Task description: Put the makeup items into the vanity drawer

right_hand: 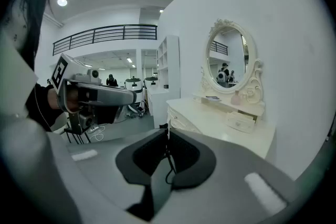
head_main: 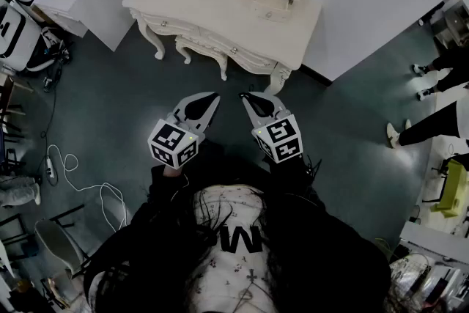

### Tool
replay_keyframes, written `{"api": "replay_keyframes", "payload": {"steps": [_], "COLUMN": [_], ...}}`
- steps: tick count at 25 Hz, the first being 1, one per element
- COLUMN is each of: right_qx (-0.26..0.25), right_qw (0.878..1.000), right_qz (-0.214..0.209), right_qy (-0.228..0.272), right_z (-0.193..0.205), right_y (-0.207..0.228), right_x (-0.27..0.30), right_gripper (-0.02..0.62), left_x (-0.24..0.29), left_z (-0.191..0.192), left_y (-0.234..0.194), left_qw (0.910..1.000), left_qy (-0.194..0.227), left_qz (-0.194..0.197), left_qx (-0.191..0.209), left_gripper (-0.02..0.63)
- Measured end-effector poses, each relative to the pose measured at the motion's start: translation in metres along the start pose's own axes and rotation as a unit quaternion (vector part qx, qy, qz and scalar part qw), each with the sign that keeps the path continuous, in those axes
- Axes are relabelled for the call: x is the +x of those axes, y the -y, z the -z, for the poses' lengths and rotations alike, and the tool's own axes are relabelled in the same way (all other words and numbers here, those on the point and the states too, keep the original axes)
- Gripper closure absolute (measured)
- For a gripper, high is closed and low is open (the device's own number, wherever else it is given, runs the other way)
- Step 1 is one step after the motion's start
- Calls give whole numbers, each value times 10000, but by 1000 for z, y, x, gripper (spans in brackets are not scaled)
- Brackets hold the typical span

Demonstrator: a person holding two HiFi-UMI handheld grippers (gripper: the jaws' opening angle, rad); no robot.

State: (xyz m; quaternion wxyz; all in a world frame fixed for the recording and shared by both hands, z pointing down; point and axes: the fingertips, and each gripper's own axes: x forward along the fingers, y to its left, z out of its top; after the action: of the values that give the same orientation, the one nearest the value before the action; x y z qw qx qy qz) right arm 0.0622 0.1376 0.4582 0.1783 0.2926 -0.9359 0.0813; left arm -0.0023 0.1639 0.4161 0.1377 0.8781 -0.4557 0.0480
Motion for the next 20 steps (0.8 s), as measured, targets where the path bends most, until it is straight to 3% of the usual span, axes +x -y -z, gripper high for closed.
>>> {"api": "replay_keyframes", "payload": {"steps": [20], "right_qx": [-27], "right_qw": [9999], "right_qz": [-148], "right_qy": [21], "right_z": [15], "right_y": [-2], "right_x": [-17], "right_gripper": [566], "left_x": [-1], "left_z": [16], "left_y": [24], "left_qw": [9999], "left_qy": [-57], "left_qz": [-96], "left_qx": [-52], "left_gripper": [607]}}
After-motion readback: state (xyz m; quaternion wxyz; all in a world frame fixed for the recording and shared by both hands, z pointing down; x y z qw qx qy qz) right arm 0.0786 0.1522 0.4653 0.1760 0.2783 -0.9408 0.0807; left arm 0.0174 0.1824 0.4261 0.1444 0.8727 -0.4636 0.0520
